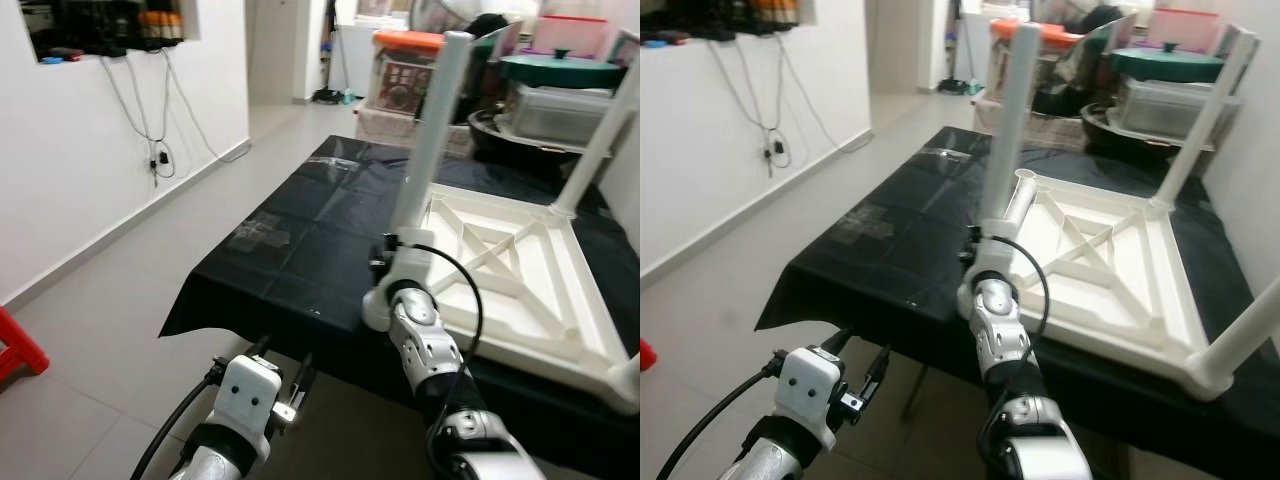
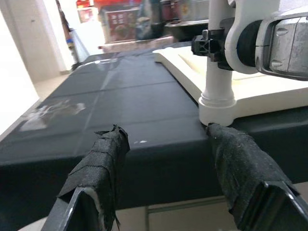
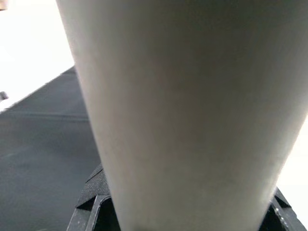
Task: Building children table
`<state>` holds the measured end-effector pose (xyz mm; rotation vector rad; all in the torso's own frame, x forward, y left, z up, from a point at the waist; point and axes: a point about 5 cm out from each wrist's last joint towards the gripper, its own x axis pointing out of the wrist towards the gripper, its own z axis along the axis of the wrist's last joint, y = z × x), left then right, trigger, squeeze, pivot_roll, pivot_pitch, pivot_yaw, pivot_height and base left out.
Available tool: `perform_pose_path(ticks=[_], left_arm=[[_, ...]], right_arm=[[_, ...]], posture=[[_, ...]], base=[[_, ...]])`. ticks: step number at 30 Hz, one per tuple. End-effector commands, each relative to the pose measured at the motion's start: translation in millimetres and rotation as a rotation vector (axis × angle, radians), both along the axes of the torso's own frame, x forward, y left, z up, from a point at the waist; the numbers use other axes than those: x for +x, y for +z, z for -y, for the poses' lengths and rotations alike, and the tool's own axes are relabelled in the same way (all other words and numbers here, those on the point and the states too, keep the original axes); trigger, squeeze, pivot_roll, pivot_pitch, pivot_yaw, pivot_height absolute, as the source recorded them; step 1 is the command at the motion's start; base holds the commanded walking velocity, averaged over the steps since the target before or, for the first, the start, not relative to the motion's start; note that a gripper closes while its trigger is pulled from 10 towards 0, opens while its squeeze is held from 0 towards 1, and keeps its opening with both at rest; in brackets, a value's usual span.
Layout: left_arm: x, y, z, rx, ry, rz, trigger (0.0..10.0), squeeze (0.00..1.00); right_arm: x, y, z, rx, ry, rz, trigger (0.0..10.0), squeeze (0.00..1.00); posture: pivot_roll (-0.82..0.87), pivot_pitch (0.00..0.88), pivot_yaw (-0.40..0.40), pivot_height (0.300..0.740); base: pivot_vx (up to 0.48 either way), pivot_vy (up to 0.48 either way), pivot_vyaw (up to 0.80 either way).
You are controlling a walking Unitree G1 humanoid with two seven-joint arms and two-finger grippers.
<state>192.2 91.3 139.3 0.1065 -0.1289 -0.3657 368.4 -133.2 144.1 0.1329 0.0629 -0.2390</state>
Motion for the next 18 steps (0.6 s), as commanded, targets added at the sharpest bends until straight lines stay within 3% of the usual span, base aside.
perform_pose_path(ticks=[1, 2, 3, 4, 7, 8, 10, 11, 12, 13, 14, 15, 18], left_arm=[[0.5, -2, 1.5, 0.006, -0.007, -0.003, 10.0, 0.00], [0.5, -2, 1.5, 0.006, -0.007, -0.003, 10.0, 0.00], [0.7, -2, 1.5, 0.008, -0.007, -0.003, 10.0, 0.00], [1.0, -2, 1.4, 0.009, -0.008, -0.004, 10.0, 0.00], [1.2, -2, 1.2, 0.009, -0.007, -0.005, 10.0, 0.00], [1.2, -2, 1.2, 0.010, -0.007, -0.005, 10.0, 0.00], [1.2, -2, 1.2, 0.010, -0.007, -0.005, 10.0, 0.00], [1.3, -2, 1.1, 0.010, -0.007, -0.005, 10.0, 0.00], [1.2, -2, 1.0, 0.010, -0.007, -0.006, 10.0, 0.00], [1.2, -2, 1.0, 0.010, -0.007, -0.006, 10.0, 0.00], [1.1, -2, 1.0, 0.009, -0.007, -0.006, 10.0, 0.00], [1.1, -2, 1.0, 0.009, -0.007, -0.006, 10.0, 0.00], [1.2, -2, 1.1, 0.009, -0.008, -0.007, 10.0, 0.00]], right_arm=[[-4.3, 1, 4.0, 0.044, -0.095, -0.015, 0.0, 0.00], [-4.3, 1, 4.0, 0.044, -0.095, -0.015, 0.0, 0.00], [-6.6, -1, -6.2, 0.070, -0.099, -0.023, 0.0, 0.00], [-6.3, -2, -19.2, 0.099, -0.044, -0.008, 10.0, 0.00], [-4.9, -2, -30.2, 0.114, 0.040, 0.030, 10.0, 0.00], [-4.1, -2, -37.6, 0.127, 0.117, 0.066, 10.0, 0.31], [-4.1, -2, -37.6, 0.127, 0.117, 0.066, 10.0, 0.31], [-3.5, -2, -39.2, 0.110, 0.158, 0.091, 10.0, 1.00], [-1.5, -2, -37.0, 0.102, 0.173, 0.101, 10.0, 0.93], [-1.5, -2, -37.0, 0.102, 0.173, 0.101, 10.0, 0.93], [2.5, 1, -35.8, 0.130, 0.244, 0.122, 10.0, 0.00], [2.5, 1, -35.8, 0.130, 0.244, 0.122, 10.0, 0.00], [11.1, 11, -32.0, 0.222, 0.578, 0.152, 10.0, 0.00]], posture=[[0.14, 0.000, -0.089, 0.740], [0.14, 0.000, -0.089, 0.740], [0.14, 0.000, -0.086, 0.740], [0.14, 0.000, -0.088, 0.740], [0.14, 0.000, -0.087, 0.740], [0.14, 0.000, -0.087, 0.740], [0.14, 0.000, -0.087, 0.740], [0.14, 0.000, -0.087, 0.740], [0.14, 0.000, -0.086, 0.740], [0.14, 0.000, -0.086, 0.740], [0.14, 0.000, -0.086, 0.740], [0.14, 0.000, -0.086, 0.740], [0.14, 0.000, -0.083, 0.740]], base=[[0.000, 0.000, 0.00], [0.000, 0.000, 0.00], [0.000, 0.000, 0.00], [0.000, 0.000, 0.00], [0.000, 0.000, 0.00], [0.000, 0.000, 0.00], [0.000, 0.000, 0.00], [0.000, 0.000, 0.00], [0.000, 0.000, 0.00], [0.000, 0.000, 0.00], [0.000, 0.000, 0.00], [0.000, 0.000, 0.00], [0.000, 0.000, 0.00]])
